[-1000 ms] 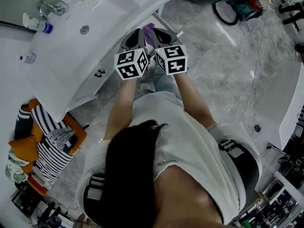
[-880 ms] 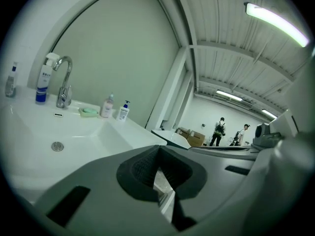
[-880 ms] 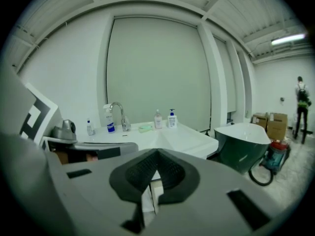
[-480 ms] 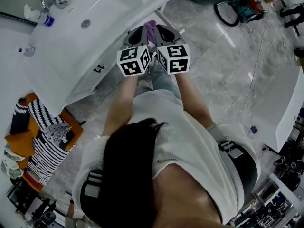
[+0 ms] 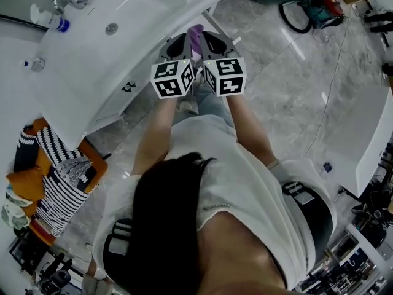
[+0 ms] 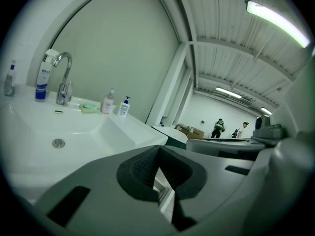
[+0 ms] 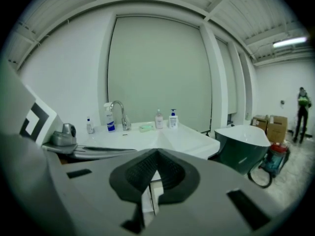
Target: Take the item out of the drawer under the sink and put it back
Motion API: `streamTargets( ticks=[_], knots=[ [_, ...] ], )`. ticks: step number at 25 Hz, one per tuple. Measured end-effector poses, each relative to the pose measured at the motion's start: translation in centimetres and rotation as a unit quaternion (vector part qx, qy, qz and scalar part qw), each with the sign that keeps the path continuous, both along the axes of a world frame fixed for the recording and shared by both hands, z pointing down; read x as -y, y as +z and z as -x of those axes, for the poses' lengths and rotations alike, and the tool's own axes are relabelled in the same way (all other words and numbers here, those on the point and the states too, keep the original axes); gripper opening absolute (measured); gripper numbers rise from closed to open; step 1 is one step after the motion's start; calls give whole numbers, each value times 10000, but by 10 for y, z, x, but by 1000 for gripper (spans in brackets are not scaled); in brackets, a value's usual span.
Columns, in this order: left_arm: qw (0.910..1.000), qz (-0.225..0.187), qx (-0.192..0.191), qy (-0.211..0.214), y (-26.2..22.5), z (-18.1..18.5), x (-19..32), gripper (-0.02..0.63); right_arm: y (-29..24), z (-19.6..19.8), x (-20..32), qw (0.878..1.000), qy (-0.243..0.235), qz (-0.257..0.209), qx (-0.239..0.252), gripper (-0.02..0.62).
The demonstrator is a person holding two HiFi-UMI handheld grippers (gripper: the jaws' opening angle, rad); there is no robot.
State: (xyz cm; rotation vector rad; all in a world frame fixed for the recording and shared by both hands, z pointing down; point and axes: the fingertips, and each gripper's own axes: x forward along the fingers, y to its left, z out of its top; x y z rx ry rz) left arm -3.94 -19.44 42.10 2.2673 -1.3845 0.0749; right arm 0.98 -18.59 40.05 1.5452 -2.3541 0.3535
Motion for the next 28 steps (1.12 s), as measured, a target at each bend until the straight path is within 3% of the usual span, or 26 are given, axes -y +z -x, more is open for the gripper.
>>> streamTargets(
  ticks=[13,14,15,16,28],
  knots=[
    [9993,326,192,-33,26,5,4,2,35,-1,6,9987,-139,487,-5,23],
    [9991,352,218,-16,29,5,5,2,38,-1,7,9984,-149,546,50,57],
    [9990,386,229,-17,33,6,6,2,42,0,8,9980,-174,607,95,130],
    [9988,429,217,-33,36,7,8,2,46,1,10,9975,-197,660,122,150],
    [9953,869,410,-90,70,5,21,2,87,-8,31,9921,-423,1180,-47,202]
  ],
)
